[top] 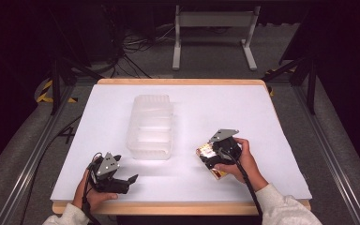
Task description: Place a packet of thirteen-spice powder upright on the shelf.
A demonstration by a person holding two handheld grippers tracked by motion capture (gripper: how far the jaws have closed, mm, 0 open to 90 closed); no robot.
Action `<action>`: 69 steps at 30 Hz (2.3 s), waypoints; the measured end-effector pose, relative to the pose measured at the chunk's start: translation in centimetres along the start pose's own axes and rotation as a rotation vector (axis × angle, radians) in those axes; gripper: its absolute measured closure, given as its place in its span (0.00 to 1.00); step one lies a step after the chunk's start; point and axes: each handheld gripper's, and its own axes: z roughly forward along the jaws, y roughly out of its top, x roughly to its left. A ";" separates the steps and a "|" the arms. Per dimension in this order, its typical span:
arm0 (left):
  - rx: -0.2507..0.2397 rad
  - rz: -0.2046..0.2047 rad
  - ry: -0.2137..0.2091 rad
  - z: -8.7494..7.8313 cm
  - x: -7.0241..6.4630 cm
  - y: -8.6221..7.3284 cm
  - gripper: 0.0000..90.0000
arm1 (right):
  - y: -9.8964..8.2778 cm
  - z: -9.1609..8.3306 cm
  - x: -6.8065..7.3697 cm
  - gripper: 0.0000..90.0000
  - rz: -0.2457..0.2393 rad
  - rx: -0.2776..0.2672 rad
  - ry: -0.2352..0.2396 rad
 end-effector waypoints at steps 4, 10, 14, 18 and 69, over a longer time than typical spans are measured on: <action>0.003 0.001 -0.003 0.0 0.0 0.0 0.08 | 0.6 0.9 0.0 0.19 0.013 0.044 0.000; 0.007 0.000 -0.007 0.1 0.0 -0.1 0.08 | 1.3 2.1 -0.1 0.19 0.049 0.092 -0.008; 0.010 0.001 -0.010 0.1 0.0 -0.1 0.08 | 1.7 2.7 -0.2 0.19 0.070 0.136 -0.011; 0.017 0.007 -0.017 0.2 0.0 0.0 0.08 | 1.9 3.4 -0.4 0.21 0.105 0.169 -0.002; 0.020 0.002 -0.010 0.2 0.1 -0.1 0.08 | 8.0 -3.0 1.4 0.36 0.135 -0.340 -0.072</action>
